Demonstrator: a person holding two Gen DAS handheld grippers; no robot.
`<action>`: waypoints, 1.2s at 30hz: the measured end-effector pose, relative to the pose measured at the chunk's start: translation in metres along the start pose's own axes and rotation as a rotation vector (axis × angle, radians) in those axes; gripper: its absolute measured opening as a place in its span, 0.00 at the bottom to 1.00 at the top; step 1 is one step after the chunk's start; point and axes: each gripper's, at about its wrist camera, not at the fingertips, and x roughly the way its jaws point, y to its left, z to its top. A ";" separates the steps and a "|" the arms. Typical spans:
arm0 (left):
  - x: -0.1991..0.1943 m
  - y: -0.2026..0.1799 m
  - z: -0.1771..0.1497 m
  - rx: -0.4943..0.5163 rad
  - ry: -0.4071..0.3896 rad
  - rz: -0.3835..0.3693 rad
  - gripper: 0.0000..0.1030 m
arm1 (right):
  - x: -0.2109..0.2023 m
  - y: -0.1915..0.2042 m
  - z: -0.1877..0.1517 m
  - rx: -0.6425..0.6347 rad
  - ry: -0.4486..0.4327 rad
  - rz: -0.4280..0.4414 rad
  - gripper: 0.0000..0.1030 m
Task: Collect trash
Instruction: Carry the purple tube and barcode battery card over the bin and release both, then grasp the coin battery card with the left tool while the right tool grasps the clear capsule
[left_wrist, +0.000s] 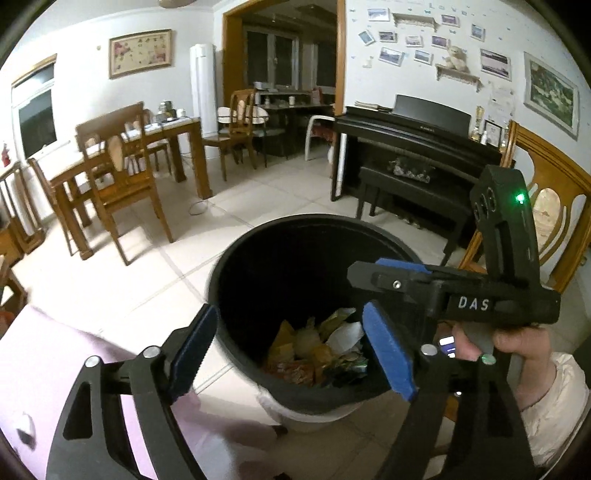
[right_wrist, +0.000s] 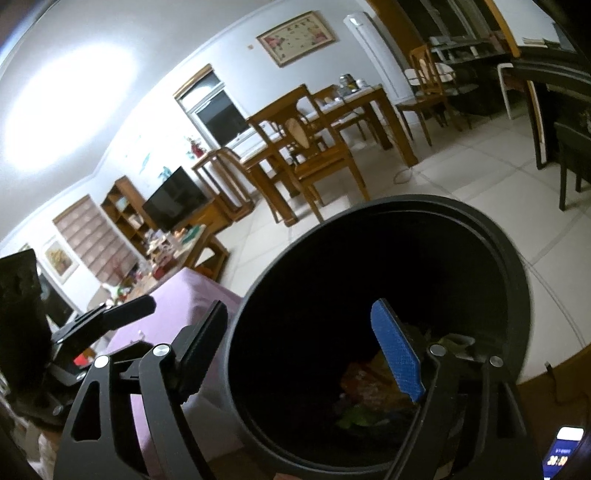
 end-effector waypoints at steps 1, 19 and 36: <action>-0.004 0.007 -0.003 -0.011 -0.001 0.012 0.79 | 0.005 0.007 0.000 -0.010 0.006 0.005 0.77; -0.124 0.237 -0.135 -0.422 0.166 0.583 0.88 | 0.160 0.228 -0.048 -0.339 0.275 0.198 0.77; -0.116 0.333 -0.182 -0.561 0.282 0.550 0.94 | 0.318 0.436 -0.116 -0.742 0.411 0.206 0.80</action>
